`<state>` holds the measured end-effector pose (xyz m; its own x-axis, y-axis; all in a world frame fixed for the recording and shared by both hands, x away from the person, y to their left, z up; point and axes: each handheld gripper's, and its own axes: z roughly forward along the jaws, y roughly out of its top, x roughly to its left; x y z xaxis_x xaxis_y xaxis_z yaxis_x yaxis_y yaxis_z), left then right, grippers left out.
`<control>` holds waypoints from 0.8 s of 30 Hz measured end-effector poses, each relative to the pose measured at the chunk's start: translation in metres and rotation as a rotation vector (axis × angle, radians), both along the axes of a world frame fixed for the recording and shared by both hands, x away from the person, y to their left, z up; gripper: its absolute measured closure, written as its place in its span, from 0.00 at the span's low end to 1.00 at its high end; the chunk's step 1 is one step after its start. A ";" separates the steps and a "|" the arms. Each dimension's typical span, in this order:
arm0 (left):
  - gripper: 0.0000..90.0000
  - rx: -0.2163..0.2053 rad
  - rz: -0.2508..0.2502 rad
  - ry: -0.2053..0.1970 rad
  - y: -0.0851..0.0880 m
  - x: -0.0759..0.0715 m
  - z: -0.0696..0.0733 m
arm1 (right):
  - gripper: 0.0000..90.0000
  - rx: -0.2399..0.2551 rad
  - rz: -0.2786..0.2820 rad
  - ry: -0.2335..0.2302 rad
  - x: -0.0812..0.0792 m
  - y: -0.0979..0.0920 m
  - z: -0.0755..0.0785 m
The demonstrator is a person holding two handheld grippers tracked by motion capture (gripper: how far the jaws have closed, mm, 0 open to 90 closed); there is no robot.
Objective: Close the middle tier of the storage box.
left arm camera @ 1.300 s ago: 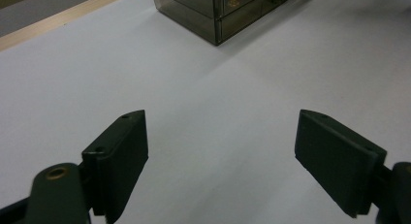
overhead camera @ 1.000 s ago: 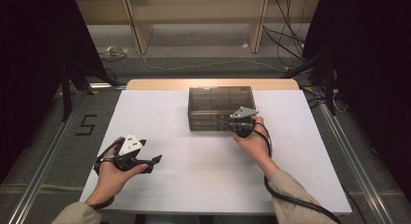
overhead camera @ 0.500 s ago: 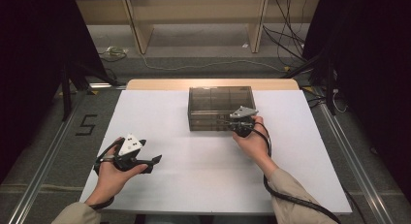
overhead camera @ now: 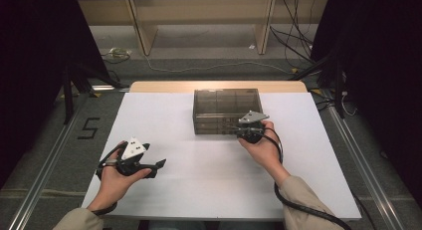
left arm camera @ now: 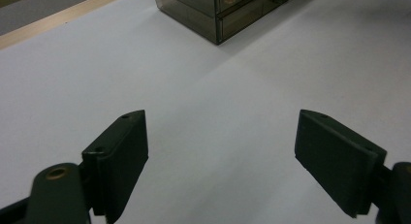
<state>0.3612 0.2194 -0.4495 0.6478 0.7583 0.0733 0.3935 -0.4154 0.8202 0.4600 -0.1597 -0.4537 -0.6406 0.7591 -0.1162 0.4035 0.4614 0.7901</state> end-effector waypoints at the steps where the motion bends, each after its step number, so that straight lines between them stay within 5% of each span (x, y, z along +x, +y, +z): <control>1: 0.22 -0.001 0.001 0.000 0.000 0.000 0.000 | 0.78 0.009 0.001 0.003 -0.002 -0.001 0.001; 24: 0.22 -0.003 0.008 0.013 -0.001 0.000 -0.002 | 0.47 0.108 0.047 0.012 -0.037 -0.031 0.006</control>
